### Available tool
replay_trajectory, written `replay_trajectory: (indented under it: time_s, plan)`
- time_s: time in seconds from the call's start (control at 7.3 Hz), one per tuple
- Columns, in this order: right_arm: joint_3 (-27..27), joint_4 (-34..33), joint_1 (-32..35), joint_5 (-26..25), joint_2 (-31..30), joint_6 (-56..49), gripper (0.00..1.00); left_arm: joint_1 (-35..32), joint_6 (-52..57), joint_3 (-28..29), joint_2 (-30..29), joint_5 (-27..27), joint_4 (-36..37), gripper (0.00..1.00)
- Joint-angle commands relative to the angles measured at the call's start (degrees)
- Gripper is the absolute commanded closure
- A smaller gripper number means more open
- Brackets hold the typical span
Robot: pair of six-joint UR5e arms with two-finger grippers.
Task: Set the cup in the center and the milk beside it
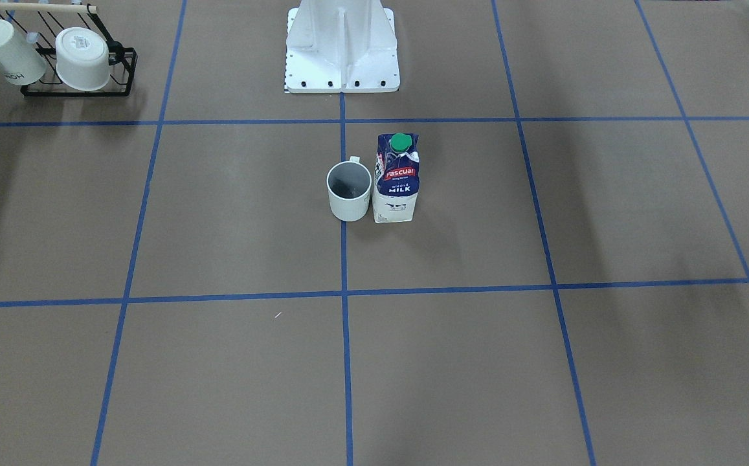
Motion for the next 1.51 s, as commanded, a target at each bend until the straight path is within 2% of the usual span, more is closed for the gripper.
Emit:
replay_trajectory:
  time_s: [0.0, 0.27, 1.37]
  plan:
    - [0.0, 0.0, 0.0, 0.0, 0.1, 0.0, 0.0, 0.0, 0.4, -0.6, -0.2, -1.9, -1.1, 0.01]
    - [0.1, 0.0, 0.0, 0.0, 0.1, 0.0, 0.0, 0.0, 0.2, -0.2, 0.3, -1.6, -7.5, 0.01]
    - [0.0, -0.1, 0.0, 0.1, -0.4, 0.1, 0.0, 0.0, 0.1, -0.1, 1.4, -0.6, -7.7, 0.01]
